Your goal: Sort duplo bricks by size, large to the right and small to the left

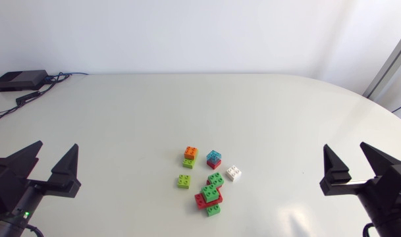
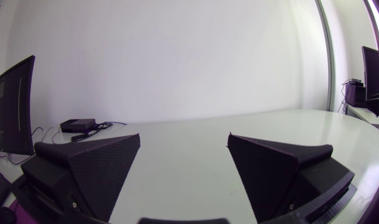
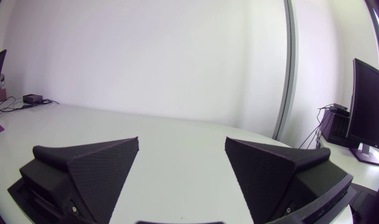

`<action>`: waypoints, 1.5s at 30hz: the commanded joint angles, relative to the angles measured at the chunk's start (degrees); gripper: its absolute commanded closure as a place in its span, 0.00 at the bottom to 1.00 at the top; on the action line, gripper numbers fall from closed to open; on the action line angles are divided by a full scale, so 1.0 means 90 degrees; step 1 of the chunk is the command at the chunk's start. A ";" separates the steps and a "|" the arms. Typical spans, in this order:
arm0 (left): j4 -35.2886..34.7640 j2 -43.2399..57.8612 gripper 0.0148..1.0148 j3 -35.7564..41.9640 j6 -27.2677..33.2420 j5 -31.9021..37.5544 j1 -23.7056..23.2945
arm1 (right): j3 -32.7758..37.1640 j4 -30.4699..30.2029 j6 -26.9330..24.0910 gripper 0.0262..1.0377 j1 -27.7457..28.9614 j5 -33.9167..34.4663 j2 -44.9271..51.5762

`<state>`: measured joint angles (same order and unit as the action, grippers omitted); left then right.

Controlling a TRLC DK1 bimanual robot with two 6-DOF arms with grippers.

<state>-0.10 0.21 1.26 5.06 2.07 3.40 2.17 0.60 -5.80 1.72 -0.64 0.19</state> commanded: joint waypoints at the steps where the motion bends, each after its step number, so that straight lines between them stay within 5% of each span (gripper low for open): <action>1: -0.0009 -0.0091 0.03 -0.0130 0.0014 -0.0015 0.0023 | -0.0242 -0.0145 0.0137 0.04 -0.0044 0.0003 -0.0030; 25: -0.0126 -0.0101 0.03 0.0017 -0.0045 -0.0005 -0.0007 | -0.0183 -0.0155 0.0147 0.04 -0.0191 0.0013 -0.0060; 32: -0.0761 -0.0033 0.03 0.0681 -0.0045 -0.0005 -0.0046 | 0.0735 -0.0623 0.0166 0.04 -0.0288 0.0003 0.0233; 45: -0.1727 0.3532 0.06 0.2878 -0.0572 -0.0024 0.0306 | 0.2669 -0.1336 0.0459 0.04 -0.0767 0.0003 0.2587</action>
<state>-14.06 26.87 23.18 2.81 2.07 5.10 24.64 -10.20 -3.40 -4.32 -0.67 20.62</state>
